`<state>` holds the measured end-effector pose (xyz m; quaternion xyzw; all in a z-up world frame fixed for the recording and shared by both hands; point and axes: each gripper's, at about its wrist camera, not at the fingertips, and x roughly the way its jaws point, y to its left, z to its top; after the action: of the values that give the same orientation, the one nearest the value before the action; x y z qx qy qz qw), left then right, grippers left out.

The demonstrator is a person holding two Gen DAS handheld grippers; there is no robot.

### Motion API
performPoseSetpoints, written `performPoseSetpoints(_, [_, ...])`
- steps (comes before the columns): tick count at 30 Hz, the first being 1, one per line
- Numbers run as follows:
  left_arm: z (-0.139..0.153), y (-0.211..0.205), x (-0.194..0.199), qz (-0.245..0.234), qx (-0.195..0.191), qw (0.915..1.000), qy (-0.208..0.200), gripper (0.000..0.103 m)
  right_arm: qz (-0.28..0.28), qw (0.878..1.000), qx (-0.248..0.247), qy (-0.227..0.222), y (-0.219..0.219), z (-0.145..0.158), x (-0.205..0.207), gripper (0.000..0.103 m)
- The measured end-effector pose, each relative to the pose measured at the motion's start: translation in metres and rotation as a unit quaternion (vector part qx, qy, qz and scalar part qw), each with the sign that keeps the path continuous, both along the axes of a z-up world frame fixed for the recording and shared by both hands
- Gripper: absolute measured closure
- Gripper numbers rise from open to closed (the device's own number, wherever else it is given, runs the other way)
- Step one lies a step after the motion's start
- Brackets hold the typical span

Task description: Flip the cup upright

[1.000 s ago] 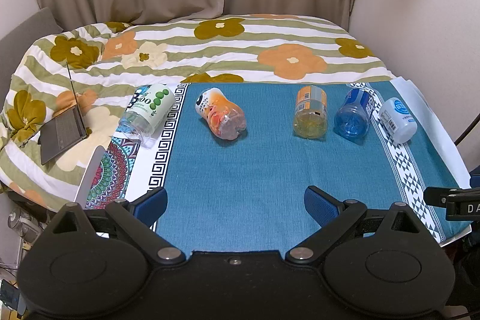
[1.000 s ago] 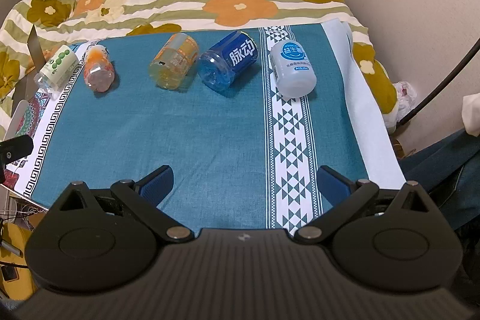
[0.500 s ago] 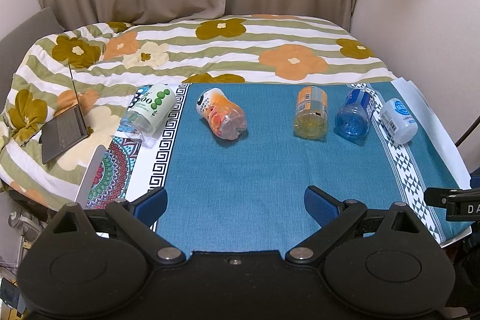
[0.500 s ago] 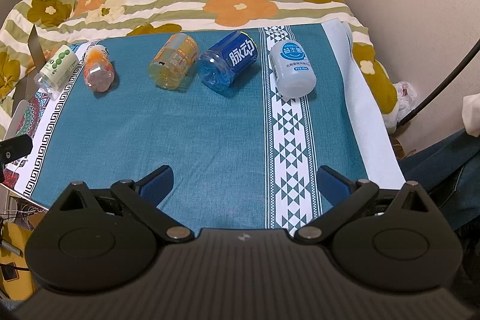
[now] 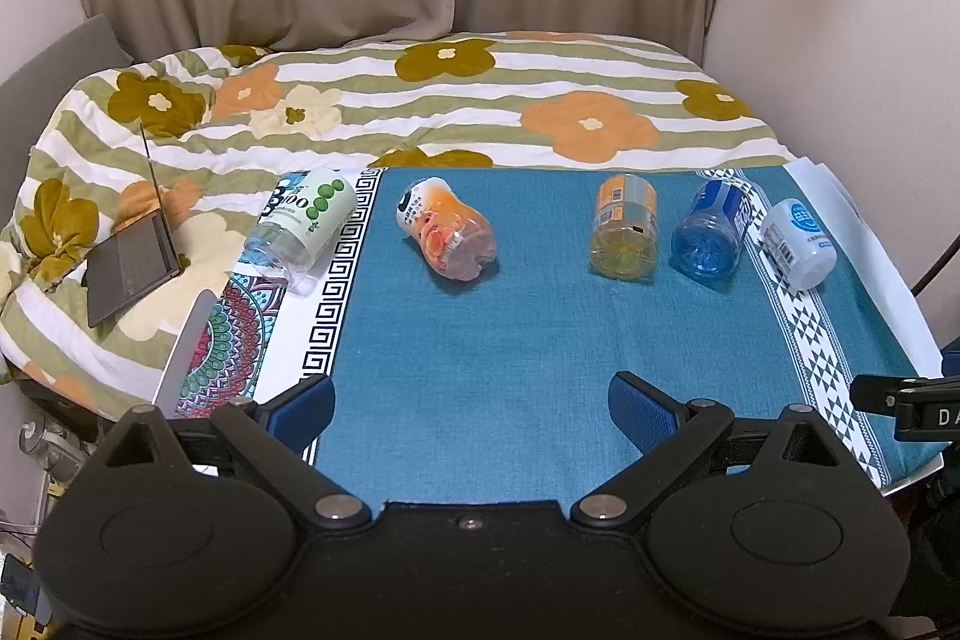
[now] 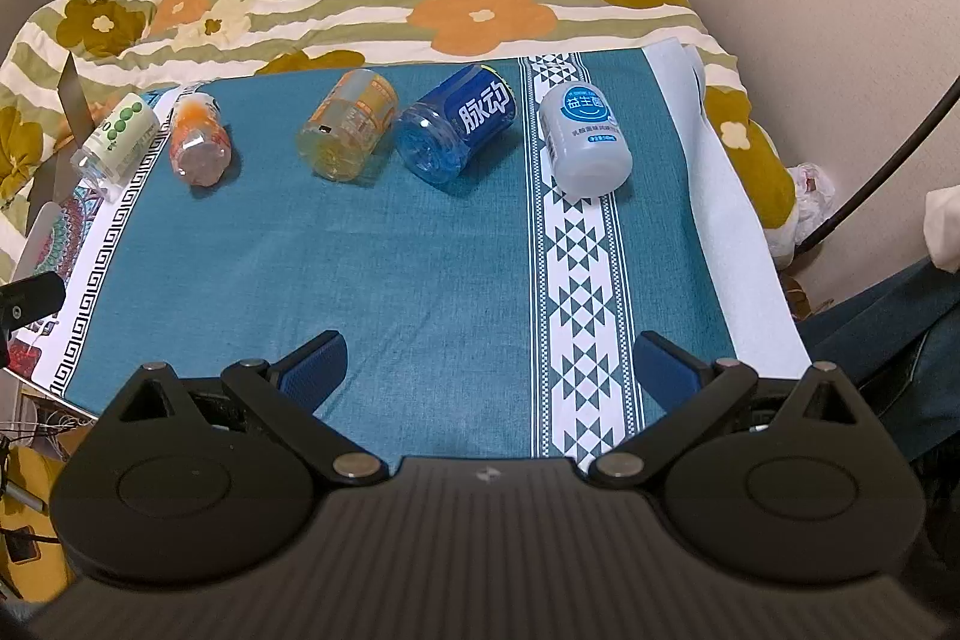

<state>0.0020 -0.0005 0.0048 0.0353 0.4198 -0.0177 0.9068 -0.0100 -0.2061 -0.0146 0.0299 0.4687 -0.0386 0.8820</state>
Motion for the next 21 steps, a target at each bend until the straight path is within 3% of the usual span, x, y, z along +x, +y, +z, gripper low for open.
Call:
performPoseSetpoints(11, [0.028,-0.01,0.014,0.0,-0.003,1.0,-0.007,0.003,0.009,1.0,0.009,-0.006,-0.022,0.016,0.001,0.0])
performPoseSetpoints(21, [0.033,-0.058,0.085,-0.044,-0.005,0.999,-0.004,0.003,0.008,1.0,0.01,-0.005,-0.058,0.012,0.031,0.0])
